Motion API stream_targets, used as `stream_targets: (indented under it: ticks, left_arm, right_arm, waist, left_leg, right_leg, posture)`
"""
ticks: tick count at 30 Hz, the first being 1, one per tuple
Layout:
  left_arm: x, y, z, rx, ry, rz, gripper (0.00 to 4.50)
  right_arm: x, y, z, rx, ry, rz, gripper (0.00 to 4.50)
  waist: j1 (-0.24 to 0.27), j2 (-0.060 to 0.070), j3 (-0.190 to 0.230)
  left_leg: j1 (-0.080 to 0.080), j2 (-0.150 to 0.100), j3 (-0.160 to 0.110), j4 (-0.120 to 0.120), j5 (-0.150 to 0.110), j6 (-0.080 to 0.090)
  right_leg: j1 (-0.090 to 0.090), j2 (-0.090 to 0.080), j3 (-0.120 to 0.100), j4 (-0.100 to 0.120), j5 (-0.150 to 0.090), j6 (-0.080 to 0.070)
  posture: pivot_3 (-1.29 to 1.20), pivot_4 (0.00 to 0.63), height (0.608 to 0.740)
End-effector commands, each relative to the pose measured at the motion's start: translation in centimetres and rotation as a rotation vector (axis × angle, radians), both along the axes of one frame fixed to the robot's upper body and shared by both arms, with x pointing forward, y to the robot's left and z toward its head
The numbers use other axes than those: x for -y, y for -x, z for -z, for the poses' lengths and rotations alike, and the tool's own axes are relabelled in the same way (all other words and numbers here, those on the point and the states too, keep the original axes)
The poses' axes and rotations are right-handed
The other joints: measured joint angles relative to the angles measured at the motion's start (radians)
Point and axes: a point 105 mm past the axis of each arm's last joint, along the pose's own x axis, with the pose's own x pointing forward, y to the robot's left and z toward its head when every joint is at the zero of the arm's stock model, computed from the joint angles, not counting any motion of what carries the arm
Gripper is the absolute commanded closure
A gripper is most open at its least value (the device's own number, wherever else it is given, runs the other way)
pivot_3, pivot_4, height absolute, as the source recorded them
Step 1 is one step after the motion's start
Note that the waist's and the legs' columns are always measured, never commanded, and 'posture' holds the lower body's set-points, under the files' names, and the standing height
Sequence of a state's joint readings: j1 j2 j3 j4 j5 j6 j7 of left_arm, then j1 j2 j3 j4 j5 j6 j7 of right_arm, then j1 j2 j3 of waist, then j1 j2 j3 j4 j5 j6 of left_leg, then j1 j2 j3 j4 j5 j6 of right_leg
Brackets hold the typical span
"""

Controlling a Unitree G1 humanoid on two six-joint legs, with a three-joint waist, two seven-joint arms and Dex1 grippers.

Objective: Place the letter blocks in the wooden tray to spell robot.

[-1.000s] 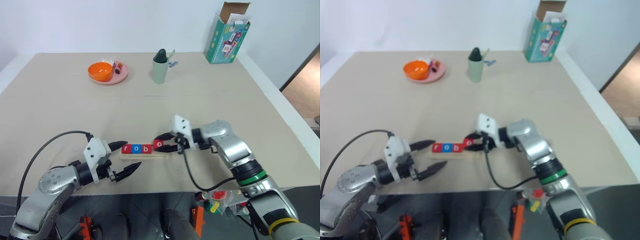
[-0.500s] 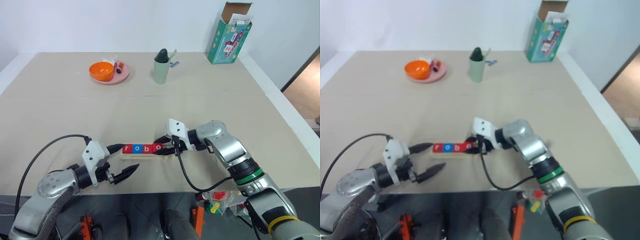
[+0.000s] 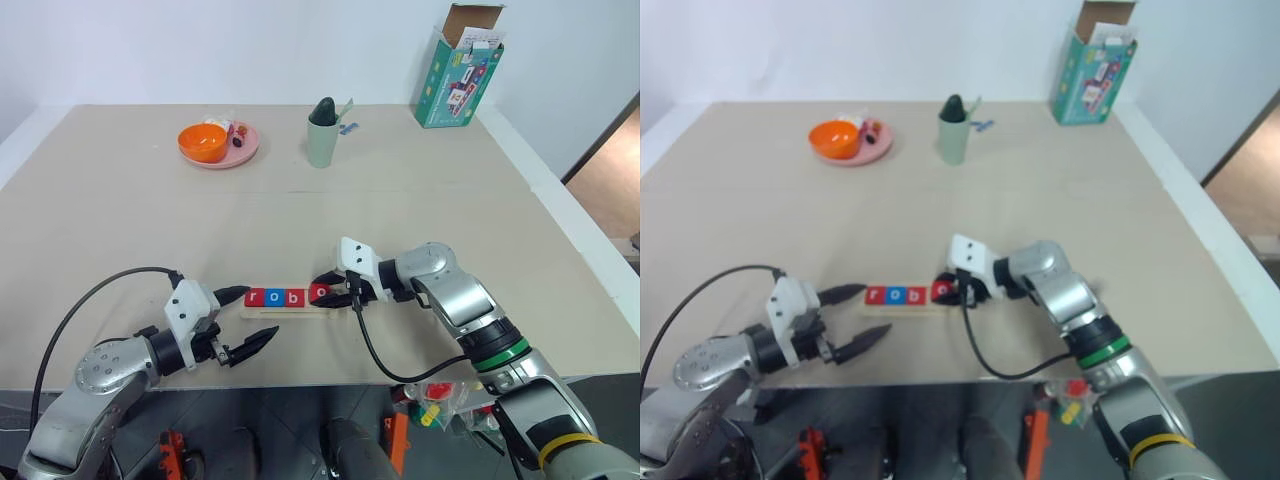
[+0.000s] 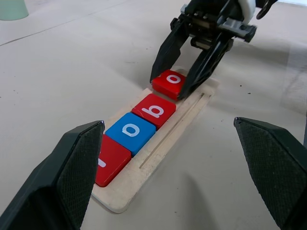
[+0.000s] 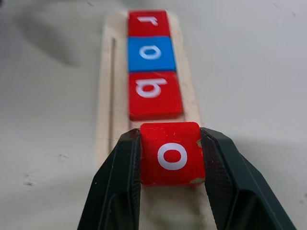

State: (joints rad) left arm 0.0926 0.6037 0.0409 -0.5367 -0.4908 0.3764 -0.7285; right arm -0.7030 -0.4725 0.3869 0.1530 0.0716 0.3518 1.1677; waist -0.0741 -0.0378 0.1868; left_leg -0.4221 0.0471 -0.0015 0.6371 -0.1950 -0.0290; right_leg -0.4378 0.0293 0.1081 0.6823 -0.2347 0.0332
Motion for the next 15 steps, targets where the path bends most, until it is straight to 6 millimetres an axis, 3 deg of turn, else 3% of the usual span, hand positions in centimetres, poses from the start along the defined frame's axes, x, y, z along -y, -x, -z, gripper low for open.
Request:
stream_targets:
  ticks: [1,15]
  left_arm:
    - [0.4,0.35,-1.24,0.057,0.011,0.021,0.0]
    - [0.57,0.38,-0.98,0.055,0.002,0.026,0.0]
  right_arm:
    - [-0.29,0.25,-0.27,0.011,-0.014,-0.011,3.29]
    - [-0.73,0.78,-0.44,-0.009,-0.035,-0.028,3.29]
  waist:
    - [0.0,0.0,0.0]
    - [0.0,0.0,0.0]
  left_leg:
    - [0.0,0.0,0.0,0.0,0.0,0.0]
    - [0.0,0.0,0.0,0.0,0.0,0.0]
  right_leg:
    - [0.0,0.0,0.0,0.0,0.0,0.0]
    - [0.0,0.0,0.0,0.0,0.0,0.0]
  posture:
    - [0.0,0.15,0.74]
    - [0.0,0.15,0.74]
